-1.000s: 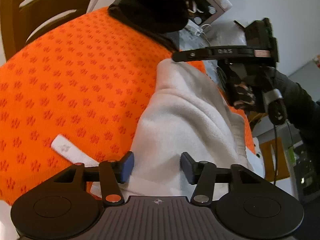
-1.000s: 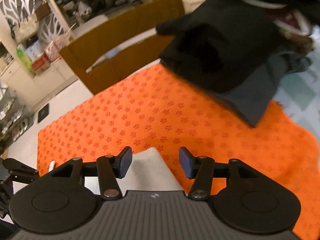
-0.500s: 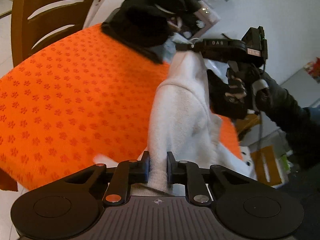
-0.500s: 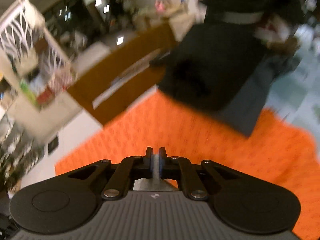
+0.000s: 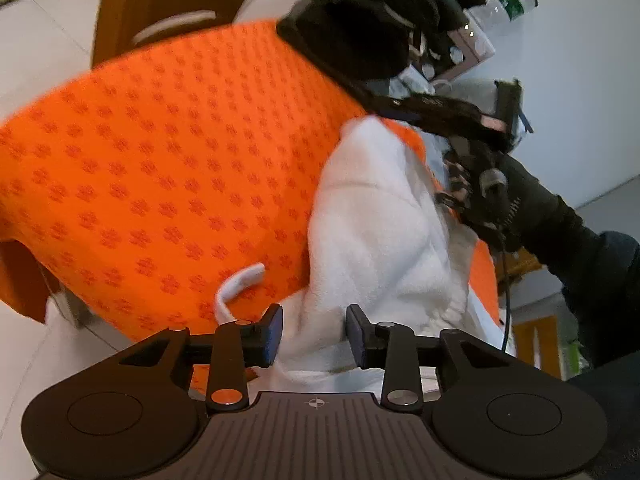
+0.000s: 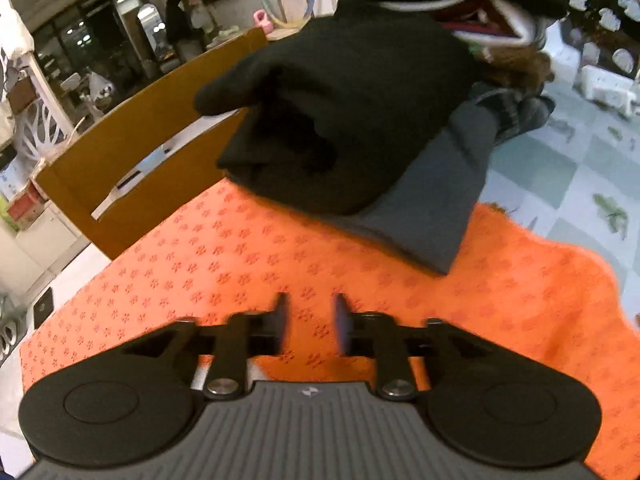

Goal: Fold clothes

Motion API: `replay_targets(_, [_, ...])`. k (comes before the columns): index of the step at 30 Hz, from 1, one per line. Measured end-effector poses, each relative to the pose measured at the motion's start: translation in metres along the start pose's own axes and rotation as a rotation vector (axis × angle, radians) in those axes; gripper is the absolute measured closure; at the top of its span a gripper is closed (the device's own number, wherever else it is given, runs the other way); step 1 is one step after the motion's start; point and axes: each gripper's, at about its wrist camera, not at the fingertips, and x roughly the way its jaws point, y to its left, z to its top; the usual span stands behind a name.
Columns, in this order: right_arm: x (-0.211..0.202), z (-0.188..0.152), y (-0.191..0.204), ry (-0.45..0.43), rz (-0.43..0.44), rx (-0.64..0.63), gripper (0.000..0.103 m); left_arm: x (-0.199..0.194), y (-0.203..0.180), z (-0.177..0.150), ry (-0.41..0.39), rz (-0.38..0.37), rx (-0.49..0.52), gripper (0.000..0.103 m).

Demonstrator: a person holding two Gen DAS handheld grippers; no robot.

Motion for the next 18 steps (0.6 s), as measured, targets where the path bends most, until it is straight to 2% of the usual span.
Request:
replay_targets(2, [-0.015,0.004,-0.002,-0.022,-0.002,-0.006,0.063,-0.012,-0.003,-0.002,-0.033,0.025,0.023,0.062])
replay_targets(5, [-0.051,0.004,-0.001,-0.046,0.001,-0.028,0.052,-0.029,-0.011,-0.002,-0.087,0.063,0.062,0.060])
replay_targets(7, [-0.077,0.001,-0.001,-0.058,0.001,-0.035,0.045,-0.034,-0.020,0.001,-0.117,0.079,0.098,0.053])
replay_targets(9, [-0.101,-0.005,-0.003,-0.066,-0.001,-0.038,0.042,-0.036,-0.031,0.003,-0.132,0.084,0.135,0.044])
replay_targets(13, [-0.142,-0.025,-0.008,-0.066,-0.006,-0.034,0.041,-0.032,-0.059,0.000,-0.156,0.078,0.182,0.039])
replay_targets(18, [-0.174,-0.059,-0.025,-0.043,-0.006,-0.049,0.041,-0.017,-0.103,-0.017,-0.206,0.132,0.251,0.031])
